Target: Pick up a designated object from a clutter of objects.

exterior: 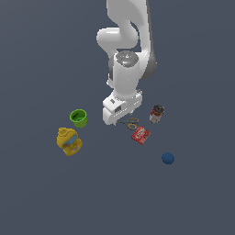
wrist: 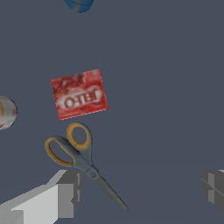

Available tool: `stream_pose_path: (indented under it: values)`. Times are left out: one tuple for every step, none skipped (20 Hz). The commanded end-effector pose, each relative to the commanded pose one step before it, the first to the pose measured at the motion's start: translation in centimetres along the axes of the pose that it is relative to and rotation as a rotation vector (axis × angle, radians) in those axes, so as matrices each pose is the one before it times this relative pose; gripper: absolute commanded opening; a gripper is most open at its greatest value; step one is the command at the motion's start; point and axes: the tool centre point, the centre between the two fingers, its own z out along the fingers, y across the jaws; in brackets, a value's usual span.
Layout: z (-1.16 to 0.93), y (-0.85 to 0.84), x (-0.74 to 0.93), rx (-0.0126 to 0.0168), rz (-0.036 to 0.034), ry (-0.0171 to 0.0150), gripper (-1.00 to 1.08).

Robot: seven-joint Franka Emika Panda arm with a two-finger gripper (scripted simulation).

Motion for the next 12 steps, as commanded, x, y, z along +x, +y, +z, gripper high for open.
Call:
stream_pose_path:
  values:
    - [1.621,-0.810,-0.845,0.00019,-0.07244,-0.00086,1.00]
    - [0.620,-0.361,-0.326,0.00035,-0.02833,-0.00041,1.00]
    - [0.608,-0.379,-0.324,0.00043,-0.02836,-0.00034,1.00]
    - [0.596,-0.396,-0.320,0.00050,-0.02838,-0.00027,1.00]
    - [0.583,-0.414,-0.316,0.00057,-0.02840,-0.00020,1.00]
    - [0.570,-0.431,-0.311,0.00064,-0.02841,-0.00012,1.00]
    - [0.551,-0.443,-0.302,0.00069,-0.02811,-0.00003,1.00]
    - [0.512,-0.437,-0.281,0.00071,-0.02675,0.00005,1.00]
    - [0.473,-0.428,-0.259,0.00072,-0.02533,0.00012,1.00]
    - [0.436,-0.415,-0.238,0.00072,-0.02388,0.00018,1.00]
    - [0.401,-0.400,-0.218,0.00071,-0.02243,0.00023,1.00]
    - [0.367,-0.384,-0.198,0.00069,-0.02099,0.00027,1.00]
